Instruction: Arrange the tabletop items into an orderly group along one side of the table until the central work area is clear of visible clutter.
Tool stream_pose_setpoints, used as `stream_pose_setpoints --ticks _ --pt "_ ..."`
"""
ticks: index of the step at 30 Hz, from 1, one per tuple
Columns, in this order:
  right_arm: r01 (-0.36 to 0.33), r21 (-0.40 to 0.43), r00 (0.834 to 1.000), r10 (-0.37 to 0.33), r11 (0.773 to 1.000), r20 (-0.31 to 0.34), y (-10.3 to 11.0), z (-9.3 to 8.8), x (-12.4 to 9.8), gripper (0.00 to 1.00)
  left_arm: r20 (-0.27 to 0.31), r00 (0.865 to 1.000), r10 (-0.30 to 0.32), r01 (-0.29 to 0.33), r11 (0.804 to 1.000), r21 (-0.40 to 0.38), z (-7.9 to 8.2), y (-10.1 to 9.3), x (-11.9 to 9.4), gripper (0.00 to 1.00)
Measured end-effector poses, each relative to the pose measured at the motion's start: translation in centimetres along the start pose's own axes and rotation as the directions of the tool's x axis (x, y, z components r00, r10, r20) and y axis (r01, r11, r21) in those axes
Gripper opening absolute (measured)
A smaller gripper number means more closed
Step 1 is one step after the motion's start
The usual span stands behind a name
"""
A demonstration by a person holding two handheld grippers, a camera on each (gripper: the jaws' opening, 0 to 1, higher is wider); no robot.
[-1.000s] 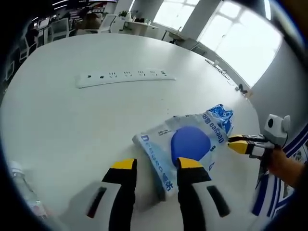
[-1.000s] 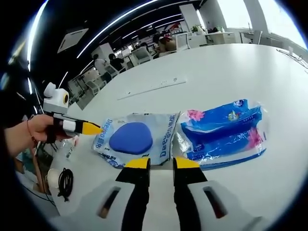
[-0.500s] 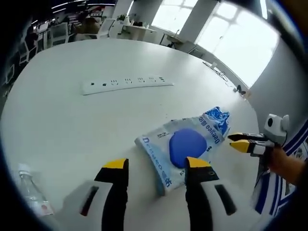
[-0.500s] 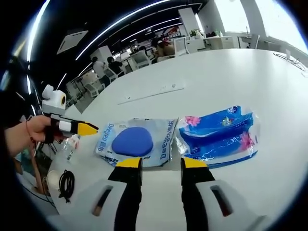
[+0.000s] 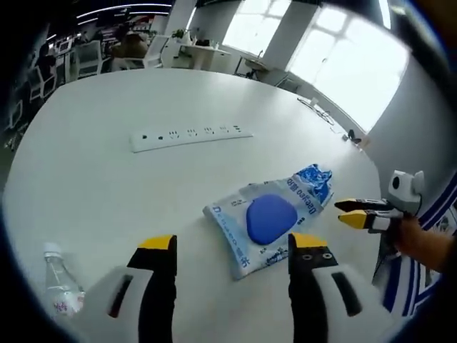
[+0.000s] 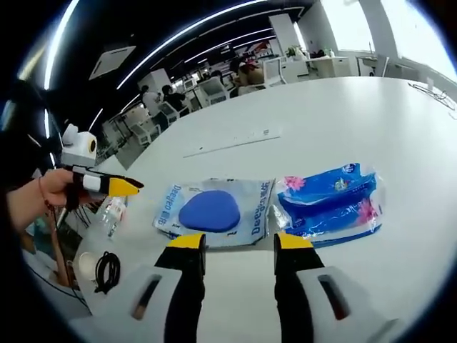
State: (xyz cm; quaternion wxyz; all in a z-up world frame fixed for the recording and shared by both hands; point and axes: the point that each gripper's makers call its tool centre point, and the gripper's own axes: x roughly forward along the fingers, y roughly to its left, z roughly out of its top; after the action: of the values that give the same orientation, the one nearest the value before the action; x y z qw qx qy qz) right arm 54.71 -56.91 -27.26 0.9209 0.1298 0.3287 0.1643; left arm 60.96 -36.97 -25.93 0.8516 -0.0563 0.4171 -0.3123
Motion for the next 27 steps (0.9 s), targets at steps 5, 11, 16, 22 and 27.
stream_pose_setpoints --ticks 5,11,16,22,27 --pt "-0.014 -0.006 1.0 0.014 1.0 0.004 0.9 0.3 -0.2 0.39 0.012 1.0 0.002 -0.002 1.0 0.001 -0.1 -0.1 -1.3 0.72" --pt "-0.033 -0.01 0.999 0.033 0.999 0.008 2.0 0.7 -0.5 0.44 0.019 1.0 0.006 -0.006 1.0 -0.005 -0.5 0.1 -2.7 0.77" --pt "-0.05 -0.018 0.999 0.05 0.999 0.01 2.8 0.9 -0.6 0.46 0.029 1.0 0.009 -0.009 1.0 -0.008 -0.9 0.0 -3.9 0.8" --pt "-0.069 -0.028 0.998 0.069 0.997 0.009 4.1 0.9 -1.0 0.47 0.032 0.999 0.016 -0.015 1.0 -0.012 -1.8 -0.1 -5.3 0.83" --pt "-0.085 -0.04 0.996 0.085 0.996 0.005 5.2 0.7 -1.2 0.47 0.044 0.999 0.025 -0.024 0.999 -0.033 -2.6 0.1 -6.7 0.84"
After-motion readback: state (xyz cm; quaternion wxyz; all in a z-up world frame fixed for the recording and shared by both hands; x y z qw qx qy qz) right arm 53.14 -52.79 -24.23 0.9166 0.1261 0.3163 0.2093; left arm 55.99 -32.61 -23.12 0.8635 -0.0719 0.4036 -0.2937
